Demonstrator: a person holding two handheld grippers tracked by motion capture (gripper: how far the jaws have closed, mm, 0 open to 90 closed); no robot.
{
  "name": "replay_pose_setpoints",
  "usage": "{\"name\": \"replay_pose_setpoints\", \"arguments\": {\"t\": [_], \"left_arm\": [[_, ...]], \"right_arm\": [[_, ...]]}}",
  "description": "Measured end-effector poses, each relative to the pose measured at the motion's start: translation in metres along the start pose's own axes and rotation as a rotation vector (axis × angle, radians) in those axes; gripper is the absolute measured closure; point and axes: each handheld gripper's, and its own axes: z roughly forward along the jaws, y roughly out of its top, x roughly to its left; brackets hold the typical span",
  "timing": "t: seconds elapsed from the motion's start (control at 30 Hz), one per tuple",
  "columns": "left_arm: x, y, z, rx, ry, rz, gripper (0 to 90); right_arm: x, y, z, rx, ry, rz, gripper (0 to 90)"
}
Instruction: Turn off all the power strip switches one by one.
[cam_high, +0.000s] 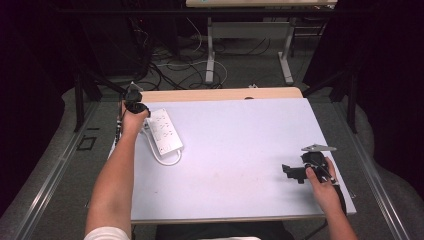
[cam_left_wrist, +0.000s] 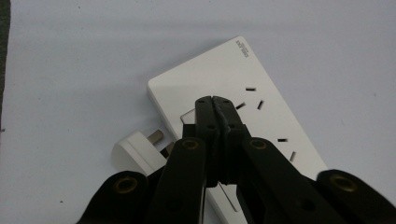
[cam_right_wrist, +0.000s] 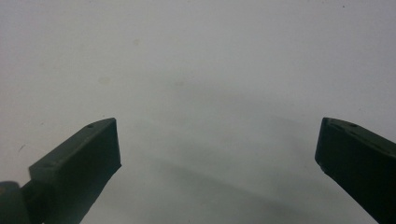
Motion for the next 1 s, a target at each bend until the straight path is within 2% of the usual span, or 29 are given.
{"name": "replay_pose_setpoints", "arguments": {"t": [0.23, 0.4, 0.47, 0.6, 0.77, 0.8, 0.93, 1.0], "left_arm": [[0.004, -0.001, 0.008, -0.004, 0.014, -0.012, 90.0], [0.006, -0.002, 0.015, 0.004, 0.035, 0.000, 90.0], [0.006, -0.002, 0.017, -0.001, 0.029, -0.018, 90.0], [0.005, -0.002, 0.020, -0.002, 0.033, -0.023, 90.0], [0.005, -0.002, 0.024, 0.005, 0.039, -0.024, 90.0], [0.005, -0.002, 0.025, 0.009, 0.050, -0.013, 90.0], [0.004, -0.002, 0.025, 0.007, 0.051, -0.015, 90.0], [0.005, -0.003, 0.026, 0.001, 0.035, -0.029, 90.0]], "right_arm": [[-0.001, 0.000, 0.001, 0.002, 0.002, -0.004, 0.0], [-0.001, -0.001, 0.001, 0.005, 0.003, -0.008, 0.0], [-0.001, -0.001, 0.001, 0.004, 0.003, -0.007, 0.0], [-0.001, -0.001, 0.001, 0.002, 0.001, -0.011, 0.0], [-0.001, -0.002, 0.001, 0.002, 0.001, -0.008, 0.0], [-0.001, -0.002, 0.001, 0.002, 0.000, -0.007, 0.0], [-0.001, -0.002, 0.000, 0.001, 0.002, -0.008, 0.0], [-0.001, -0.002, 0.000, 0.000, 0.003, -0.011, 0.0]]}}
